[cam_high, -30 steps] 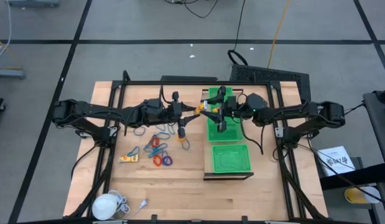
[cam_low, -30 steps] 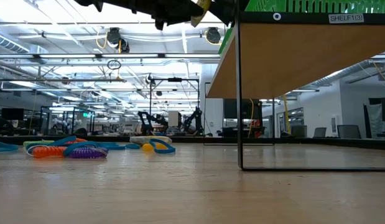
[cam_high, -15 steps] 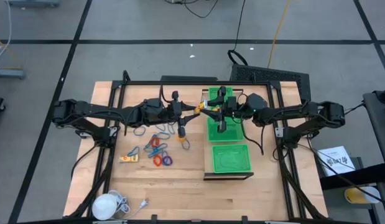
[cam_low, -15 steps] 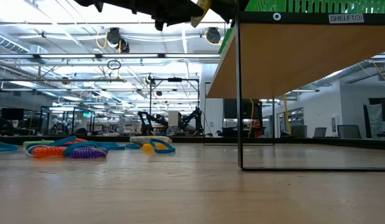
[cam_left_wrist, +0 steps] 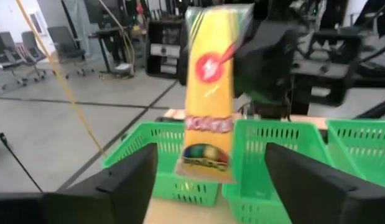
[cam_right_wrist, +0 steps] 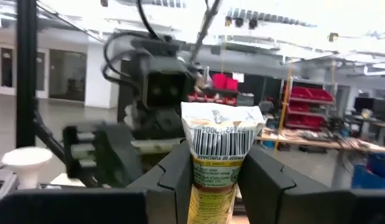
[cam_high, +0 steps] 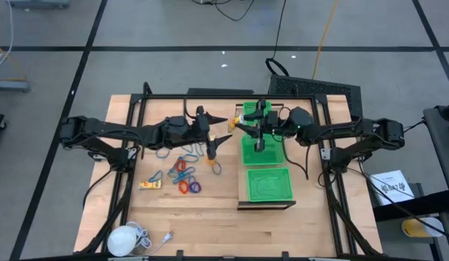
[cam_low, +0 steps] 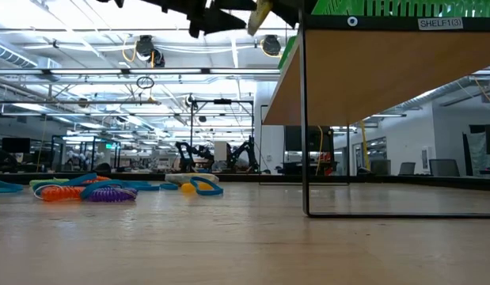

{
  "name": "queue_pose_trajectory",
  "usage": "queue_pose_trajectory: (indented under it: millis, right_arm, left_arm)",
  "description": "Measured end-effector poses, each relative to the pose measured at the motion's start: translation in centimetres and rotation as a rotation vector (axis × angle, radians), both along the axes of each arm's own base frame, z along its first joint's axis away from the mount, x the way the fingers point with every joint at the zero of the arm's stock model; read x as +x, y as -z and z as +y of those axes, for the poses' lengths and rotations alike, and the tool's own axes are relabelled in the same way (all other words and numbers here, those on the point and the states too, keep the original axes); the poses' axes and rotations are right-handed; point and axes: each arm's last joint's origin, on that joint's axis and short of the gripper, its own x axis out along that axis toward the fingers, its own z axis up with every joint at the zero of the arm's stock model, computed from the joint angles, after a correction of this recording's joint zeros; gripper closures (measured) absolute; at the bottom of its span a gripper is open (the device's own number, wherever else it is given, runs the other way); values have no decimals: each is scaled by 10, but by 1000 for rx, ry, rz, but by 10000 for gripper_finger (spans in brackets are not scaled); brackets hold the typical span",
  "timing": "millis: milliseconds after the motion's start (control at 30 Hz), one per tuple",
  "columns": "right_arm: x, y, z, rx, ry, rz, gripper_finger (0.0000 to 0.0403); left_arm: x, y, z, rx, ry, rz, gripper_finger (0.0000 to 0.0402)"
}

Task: Pick & Place Office Desk Supplies
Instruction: Put the yellow crayon box into the top green bin

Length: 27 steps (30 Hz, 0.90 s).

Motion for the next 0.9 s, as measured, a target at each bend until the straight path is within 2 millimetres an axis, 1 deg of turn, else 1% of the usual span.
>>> queue_pose_trajectory:
  millis: [100, 233, 333, 433, 567, 667, 767, 900]
  right_arm:
    - [-7, -3, -5, 11, 24, 44, 301]
    - [-24, -11, -14, 20, 74, 99, 301]
    - [-37, -12, -23, 47, 119, 174, 301]
    - [-55, -13, -26, 79, 155, 265, 301]
    - [-78, -10, -25, 103, 222, 411, 301]
    - [-91, -10, -23, 121, 292, 465, 301]
    - [-98, -10, -20, 133, 290, 491, 301]
    - [-100, -6, -18, 146, 278, 546, 301]
  left_arm:
    - [-7, -8, -1, 4, 3, -15, 61]
    - [-16, -15, -1, 5, 2, -7, 45]
    - [-17, -11, -1, 1, 1, 37, 42]
    - [-17, -7, -1, -1, -3, 72, 41]
    - [-17, 0, -1, -22, -26, 121, 41]
    - [-17, 0, 0, -25, -34, 122, 41]
    - [-17, 0, 0, -25, -34, 123, 41]
    - [-17, 0, 0, -26, -34, 120, 41]
